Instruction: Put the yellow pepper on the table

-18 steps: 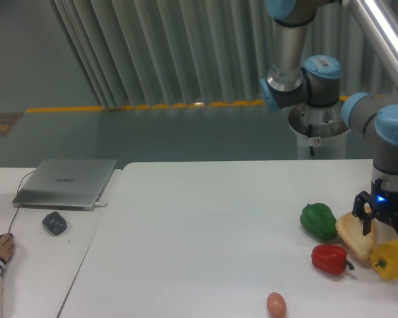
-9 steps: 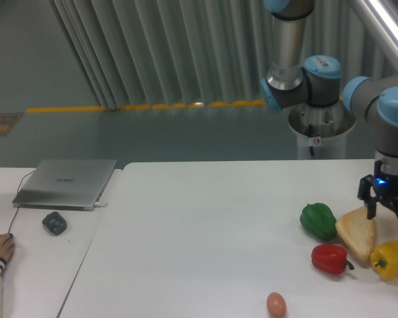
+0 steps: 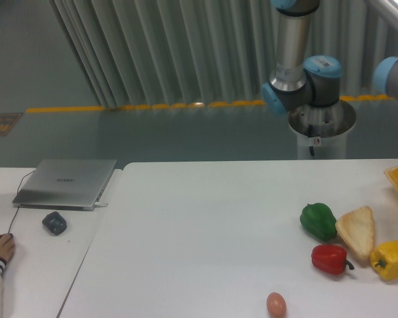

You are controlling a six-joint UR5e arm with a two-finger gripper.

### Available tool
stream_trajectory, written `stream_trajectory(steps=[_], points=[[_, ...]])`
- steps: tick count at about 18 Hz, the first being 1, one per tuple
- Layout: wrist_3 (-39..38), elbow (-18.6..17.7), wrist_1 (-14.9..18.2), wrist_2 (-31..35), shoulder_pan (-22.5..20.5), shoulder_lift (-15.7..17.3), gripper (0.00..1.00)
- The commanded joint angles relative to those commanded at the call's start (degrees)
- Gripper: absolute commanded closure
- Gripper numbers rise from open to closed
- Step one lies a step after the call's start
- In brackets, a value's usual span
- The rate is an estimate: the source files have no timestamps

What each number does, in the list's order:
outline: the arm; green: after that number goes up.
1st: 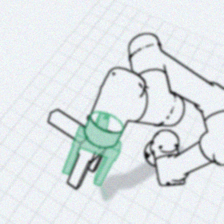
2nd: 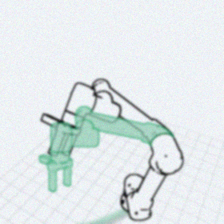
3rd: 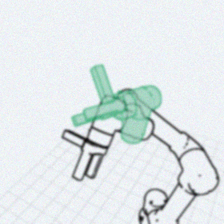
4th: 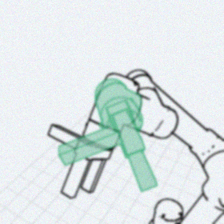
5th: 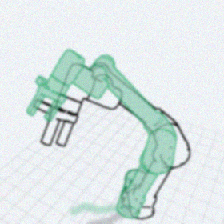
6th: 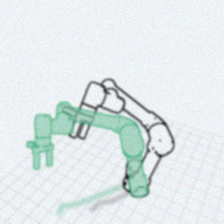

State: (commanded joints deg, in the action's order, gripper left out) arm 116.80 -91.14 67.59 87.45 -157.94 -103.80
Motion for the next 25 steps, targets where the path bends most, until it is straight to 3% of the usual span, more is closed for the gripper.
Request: stream_trajectory(steps=[4,25], points=[[0.01,0.09,0.35,5.97,1.13,-0.35,0.00],[-0.08,-0.79,1.15,2.99,2.46,-1.14,0.00]])
